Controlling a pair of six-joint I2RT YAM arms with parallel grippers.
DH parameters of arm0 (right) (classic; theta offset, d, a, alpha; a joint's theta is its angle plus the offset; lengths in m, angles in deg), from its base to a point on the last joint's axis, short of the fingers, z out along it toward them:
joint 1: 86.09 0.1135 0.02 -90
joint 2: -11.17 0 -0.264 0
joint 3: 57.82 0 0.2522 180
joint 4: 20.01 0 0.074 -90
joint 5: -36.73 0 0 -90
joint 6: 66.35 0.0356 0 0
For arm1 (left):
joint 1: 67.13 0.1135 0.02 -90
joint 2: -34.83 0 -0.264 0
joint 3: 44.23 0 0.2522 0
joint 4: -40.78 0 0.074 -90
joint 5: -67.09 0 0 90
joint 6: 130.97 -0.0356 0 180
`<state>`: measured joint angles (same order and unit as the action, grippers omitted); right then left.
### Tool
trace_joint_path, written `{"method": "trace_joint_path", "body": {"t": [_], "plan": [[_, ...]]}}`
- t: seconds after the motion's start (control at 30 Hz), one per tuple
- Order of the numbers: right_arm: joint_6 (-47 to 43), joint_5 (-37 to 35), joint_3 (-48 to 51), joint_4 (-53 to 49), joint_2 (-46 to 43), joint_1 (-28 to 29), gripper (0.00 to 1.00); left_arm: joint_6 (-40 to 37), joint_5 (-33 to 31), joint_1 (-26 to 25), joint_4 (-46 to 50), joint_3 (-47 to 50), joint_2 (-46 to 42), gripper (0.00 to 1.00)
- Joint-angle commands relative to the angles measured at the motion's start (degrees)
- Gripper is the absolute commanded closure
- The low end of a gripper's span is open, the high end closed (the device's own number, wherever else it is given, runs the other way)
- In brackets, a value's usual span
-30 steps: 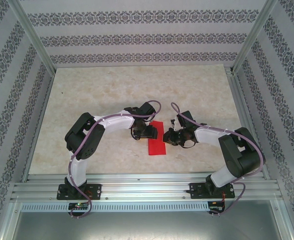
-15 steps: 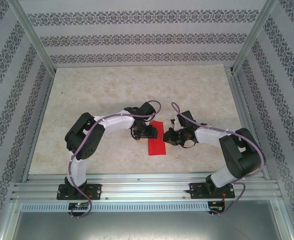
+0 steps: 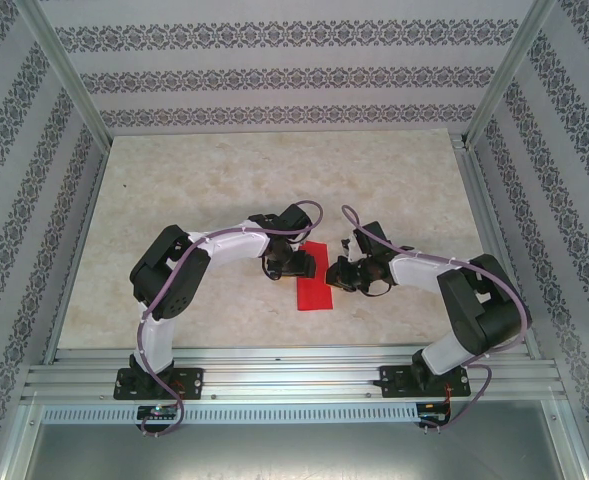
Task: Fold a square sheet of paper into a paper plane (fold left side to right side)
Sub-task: Hold the square sheet of paper at the center of the table.
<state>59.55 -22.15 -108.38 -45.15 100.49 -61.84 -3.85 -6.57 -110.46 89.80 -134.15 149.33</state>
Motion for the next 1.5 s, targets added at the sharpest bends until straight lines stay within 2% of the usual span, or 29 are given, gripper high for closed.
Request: {"method": "trace_joint_path", "body": {"t": [0.0, 0.37, 0.73, 0.8, 0.9, 1.0, 1.07, 1.13, 1.3, 1.47], "plan": [[-1.33, -1.90, -1.52, -0.61, 1.36, 0.86, 0.86, -1.00, 4.27, -3.51, -9.12, 2.56, 7.74, 0.39], [-3.83, -6.98, -2.49, -7.48, 4.69, 1.22, 0.87, -1.10, 4.61, -3.13, -10.12, 3.12, 5.12, 0.38], [-3.81, -9.03, -3.11, -8.66, 6.75, 1.59, 0.88, -2.81, 6.75, 1.14, -12.69, 6.10, -8.38, 0.32], [-3.72, -9.25, -3.11, -8.57, 6.88, 1.59, 0.88, -2.65, 8.90, 1.14, -14.70, 6.74, -9.18, 0.36], [-3.76, -9.60, -3.11, -8.79, 6.92, 1.63, 0.88, -0.94, 13.16, 1.13, -19.28, 8.35, -9.44, 0.51], [-3.83, -10.02, -3.11, -9.09, 6.84, 1.61, 0.88, -0.72, 14.45, 1.06, -20.58, 8.87, -9.20, 0.63], [-3.95, -10.02, -3.11, -9.20, 6.83, 1.59, 0.88, -1.00, 14.47, 1.03, -19.51, 8.51, -8.86, 0.66], [-3.99, -10.10, -3.11, -9.19, 6.81, 1.59, 0.88, -1.79, 12.47, 1.05, -16.87, 7.95, -9.04, 0.65], [-3.90, -10.11, -3.13, -9.12, 6.83, 1.55, 0.88, -4.32, 5.30, 1.64, -8.71, 7.03, -10.72, 0.51], [-3.98, -10.11, -3.36, -9.19, 6.92, 1.59, 0.88, -5.23, 4.23, 2.26, -8.19, 7.90, -13.60, 0.47]]}}
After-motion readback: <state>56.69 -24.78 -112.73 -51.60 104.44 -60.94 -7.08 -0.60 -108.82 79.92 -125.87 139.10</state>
